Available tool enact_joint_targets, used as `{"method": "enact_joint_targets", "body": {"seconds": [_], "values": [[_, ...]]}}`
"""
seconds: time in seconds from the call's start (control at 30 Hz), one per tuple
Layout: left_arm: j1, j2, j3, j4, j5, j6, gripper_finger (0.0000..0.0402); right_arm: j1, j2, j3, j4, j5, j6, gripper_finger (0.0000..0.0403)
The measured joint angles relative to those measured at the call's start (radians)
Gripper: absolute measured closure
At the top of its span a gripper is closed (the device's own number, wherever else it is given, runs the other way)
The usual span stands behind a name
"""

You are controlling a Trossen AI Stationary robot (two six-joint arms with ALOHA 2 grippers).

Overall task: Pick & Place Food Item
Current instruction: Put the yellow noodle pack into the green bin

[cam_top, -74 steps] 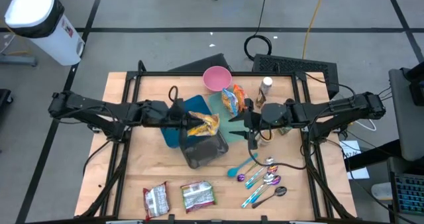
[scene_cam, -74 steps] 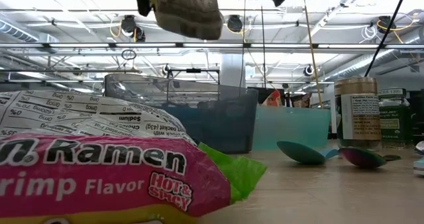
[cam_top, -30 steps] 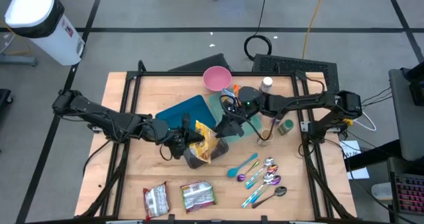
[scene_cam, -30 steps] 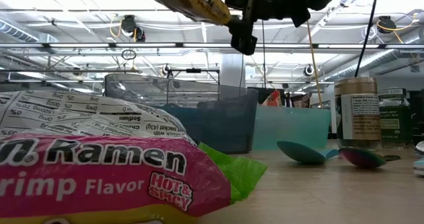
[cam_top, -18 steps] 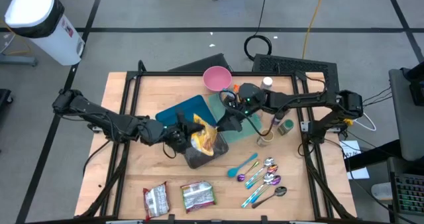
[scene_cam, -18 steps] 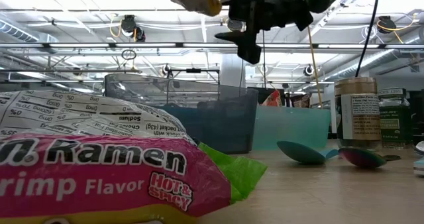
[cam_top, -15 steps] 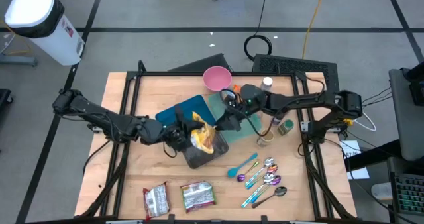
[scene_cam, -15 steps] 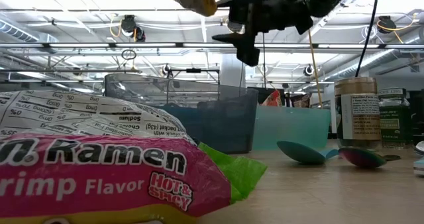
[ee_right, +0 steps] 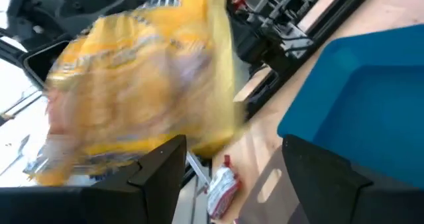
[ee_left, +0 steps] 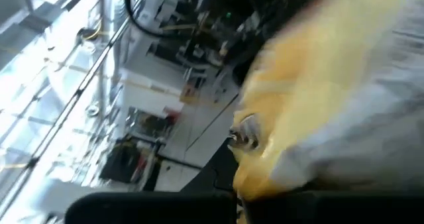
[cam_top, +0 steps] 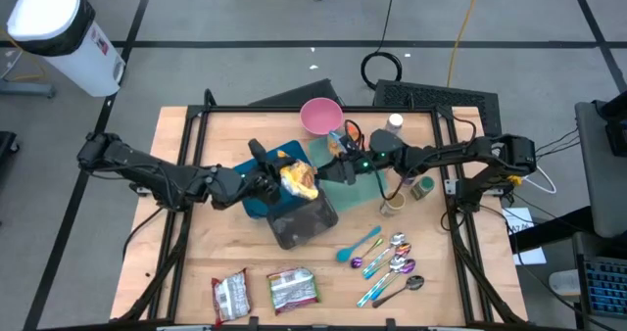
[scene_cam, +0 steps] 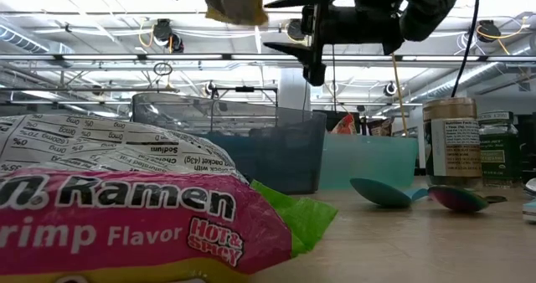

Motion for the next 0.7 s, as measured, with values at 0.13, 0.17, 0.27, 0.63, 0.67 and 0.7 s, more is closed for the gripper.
{"method": "enact_joint_targets", "body": {"seconds": [0.13,0.17,0.27,0.63,0.67,0.7], "values": [[0.014,0.000,0.000,-0.001,-0.046,0.021,0.0397,-0.003,0.000,-0.002,0.068,-0.004,0.042,0.0161],[0.018,0.000,0.000,0.000,-0.060,0.021,0.0397,-0.003,0.000,-0.002,0.076,-0.004,0.045,0.0161],[0.029,0.000,0.000,0.000,-0.074,0.020,0.0399,-0.003,0.000,-0.002,0.093,0.000,0.046,0.0161],[0.033,0.000,0.000,0.001,-0.072,0.027,0.0398,0.001,0.000,-0.003,0.097,0.236,-0.072,0.0161],[0.033,0.000,0.000,0.000,-0.072,0.029,0.0399,0.004,0.000,-0.003,0.102,0.248,-0.077,0.0161],[0.033,0.000,0.000,0.001,-0.071,0.029,0.0399,0.006,0.005,-0.003,0.111,0.261,-0.080,0.0161]]}}
